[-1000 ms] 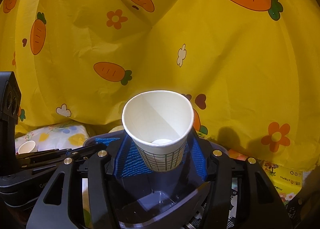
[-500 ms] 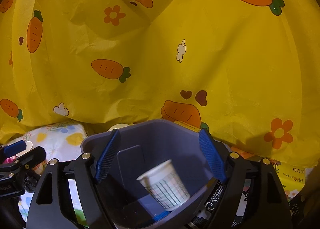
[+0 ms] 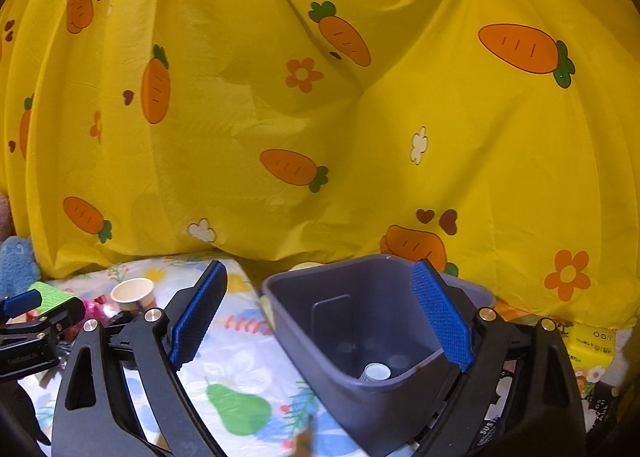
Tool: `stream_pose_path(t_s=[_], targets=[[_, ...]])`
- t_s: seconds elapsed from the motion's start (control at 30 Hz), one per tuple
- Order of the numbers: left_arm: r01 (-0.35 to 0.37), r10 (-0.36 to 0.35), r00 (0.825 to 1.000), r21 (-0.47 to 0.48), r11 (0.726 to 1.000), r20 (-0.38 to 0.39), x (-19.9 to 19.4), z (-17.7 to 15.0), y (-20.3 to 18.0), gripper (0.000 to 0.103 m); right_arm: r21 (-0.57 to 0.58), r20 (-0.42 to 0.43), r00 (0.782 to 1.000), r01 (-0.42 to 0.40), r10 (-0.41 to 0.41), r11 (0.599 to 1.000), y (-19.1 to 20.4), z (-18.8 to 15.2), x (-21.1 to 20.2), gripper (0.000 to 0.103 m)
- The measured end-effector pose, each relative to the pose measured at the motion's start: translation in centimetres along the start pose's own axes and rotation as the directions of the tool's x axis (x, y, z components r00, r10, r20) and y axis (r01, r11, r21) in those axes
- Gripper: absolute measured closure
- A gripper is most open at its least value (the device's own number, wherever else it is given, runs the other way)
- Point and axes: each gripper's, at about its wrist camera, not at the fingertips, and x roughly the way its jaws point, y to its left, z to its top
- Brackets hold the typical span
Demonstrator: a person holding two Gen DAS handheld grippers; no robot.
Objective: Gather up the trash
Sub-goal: 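Move both tools back to the table toward the remaining cups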
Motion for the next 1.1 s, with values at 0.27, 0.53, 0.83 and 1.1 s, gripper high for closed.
stream_pose_path(t_s=[0.27, 0.53, 0.83, 1.1], targets=[[-0.185, 0.184, 0.983, -0.113, 0.976, -0.015, -4.4, -3.7, 8.5, 0.006, -0.063, -0.033, 0.985, -0.170, 0.168, 0.984, 7.4, -2.1, -2.4, 0.013], [-0.355, 0.357, 0.933, -0.210, 0.911, -0.029, -8.5, -6.3, 15.5, 0.006, -0.151, -0.142, 0.927, -0.367, 0.348, 0.918, 16.1, -5.1, -3.3, 0.013], [-0.475, 0.480, 0.875, -0.299, 0.828, -0.061, -11.6, -8.0, 21.0, 0.006, -0.222, -0.308, 0.819, -0.557, 0.484, 0.800, 25.6, -8.5, -3.4, 0.021], [-0.489, 0.495, 0.866, -0.326, 0.809, -0.070, -12.3, -8.7, 22.7, 0.006, -0.244, -0.460, 0.767, -0.594, 0.448, 0.766, 30.8, -10.1, -1.0, 0.046]])
